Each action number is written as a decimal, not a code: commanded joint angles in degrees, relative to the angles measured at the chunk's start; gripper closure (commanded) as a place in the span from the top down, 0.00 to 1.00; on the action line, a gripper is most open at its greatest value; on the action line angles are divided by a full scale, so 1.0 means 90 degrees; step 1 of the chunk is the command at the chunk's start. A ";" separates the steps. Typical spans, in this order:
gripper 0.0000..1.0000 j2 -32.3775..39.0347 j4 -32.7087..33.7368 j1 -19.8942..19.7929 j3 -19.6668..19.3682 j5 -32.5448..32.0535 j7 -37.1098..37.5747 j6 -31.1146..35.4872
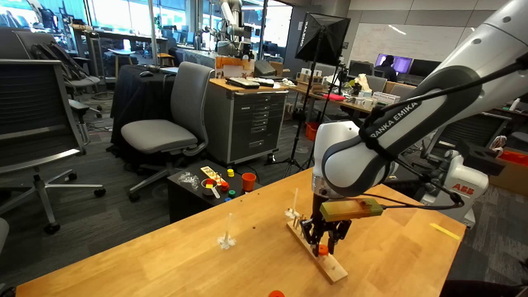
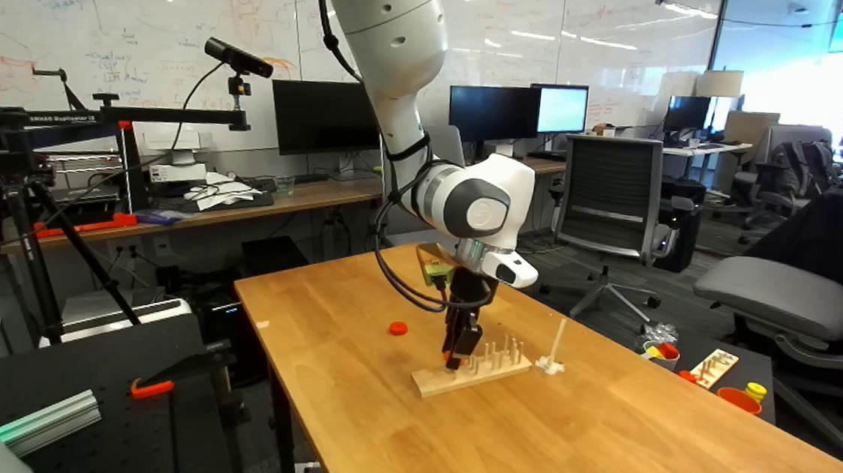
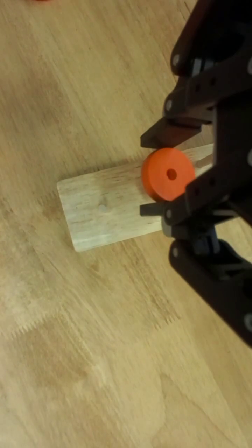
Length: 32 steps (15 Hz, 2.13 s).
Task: Pick up the orange ring on the right and place it on the wooden stand
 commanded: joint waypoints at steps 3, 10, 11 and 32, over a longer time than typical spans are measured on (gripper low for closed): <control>0.20 0.0072 0.0157 0.0106 -0.0013 -0.0051 0.0052 -0.0126; 0.20 0.0047 0.0119 0.0199 -0.0009 -0.0061 0.0062 -0.0096; 0.20 0.0042 0.0112 0.0207 -0.0011 -0.0062 0.0063 -0.0092; 0.20 0.0013 0.0585 -0.0325 0.0247 0.0066 -0.0644 -0.1274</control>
